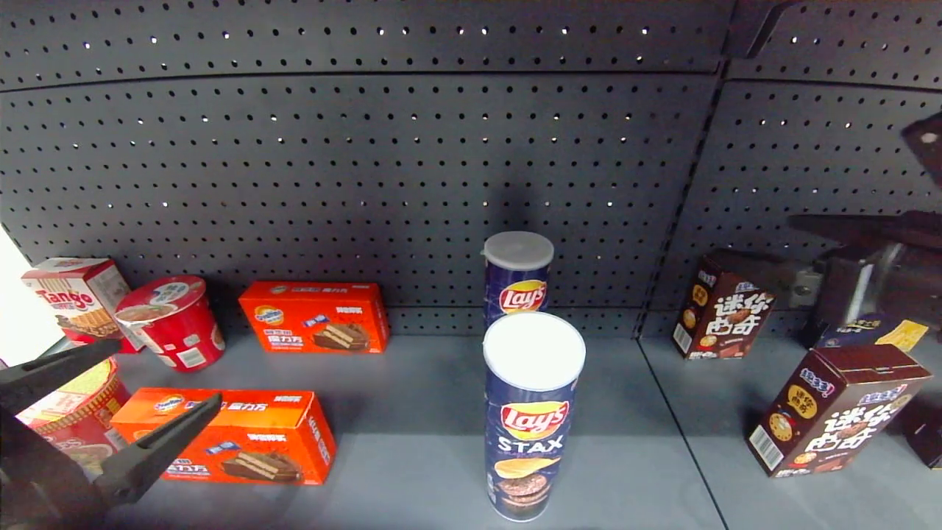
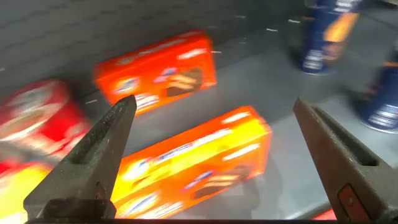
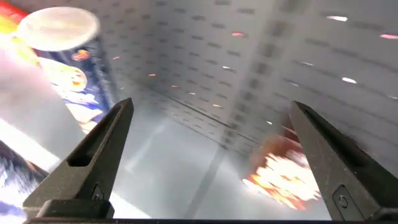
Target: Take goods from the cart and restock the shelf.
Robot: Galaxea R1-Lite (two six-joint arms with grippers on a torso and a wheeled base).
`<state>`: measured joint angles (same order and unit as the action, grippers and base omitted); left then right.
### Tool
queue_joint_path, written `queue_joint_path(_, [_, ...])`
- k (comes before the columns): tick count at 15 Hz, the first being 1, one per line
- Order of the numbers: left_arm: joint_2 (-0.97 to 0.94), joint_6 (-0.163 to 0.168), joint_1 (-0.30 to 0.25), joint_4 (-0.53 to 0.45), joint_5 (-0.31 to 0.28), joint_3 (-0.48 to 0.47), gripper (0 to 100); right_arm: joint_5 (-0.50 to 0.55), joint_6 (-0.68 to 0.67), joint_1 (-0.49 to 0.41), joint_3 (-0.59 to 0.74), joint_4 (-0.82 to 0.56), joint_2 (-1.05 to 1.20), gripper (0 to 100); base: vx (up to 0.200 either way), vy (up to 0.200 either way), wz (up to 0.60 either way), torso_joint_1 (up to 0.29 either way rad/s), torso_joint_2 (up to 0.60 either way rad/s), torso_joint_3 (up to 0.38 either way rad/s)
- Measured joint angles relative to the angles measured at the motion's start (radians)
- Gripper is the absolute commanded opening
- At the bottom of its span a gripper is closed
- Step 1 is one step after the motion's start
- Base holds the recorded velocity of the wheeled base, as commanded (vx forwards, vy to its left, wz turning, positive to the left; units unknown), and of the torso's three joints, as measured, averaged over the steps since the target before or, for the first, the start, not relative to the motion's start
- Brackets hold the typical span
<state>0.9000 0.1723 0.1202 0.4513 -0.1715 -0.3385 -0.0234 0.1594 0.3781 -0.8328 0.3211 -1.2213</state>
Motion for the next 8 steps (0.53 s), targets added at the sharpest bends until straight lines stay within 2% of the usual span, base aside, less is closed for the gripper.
queue_joint_path(2, [-0.069, 0.0, -0.06, -0.001, 0.012, 0.036, 100, -0.004, -0.017, -0.077, 0.084, -0.001, 0.116, 100, 0.0, 0.0, 0.0, 0.0, 0.0, 0.0])
queue_joint_path(5, [-0.195, 0.0, -0.092, -0.038, 0.066, 0.114, 100, 0.0, -0.049, -0.139, 0.24, -0.002, 0.277, 100, 0.0, 0.0, 0.0, 0.0, 0.0, 0.0])
queue_joint_path(8, [-0.366, 0.001, -0.099, -0.194, 0.118, 0.156, 100, 0.003, -0.058, -0.223, 0.394, -0.003, 0.435, 100, 0.0, 0.0, 0.0, 0.0, 0.0, 0.0])
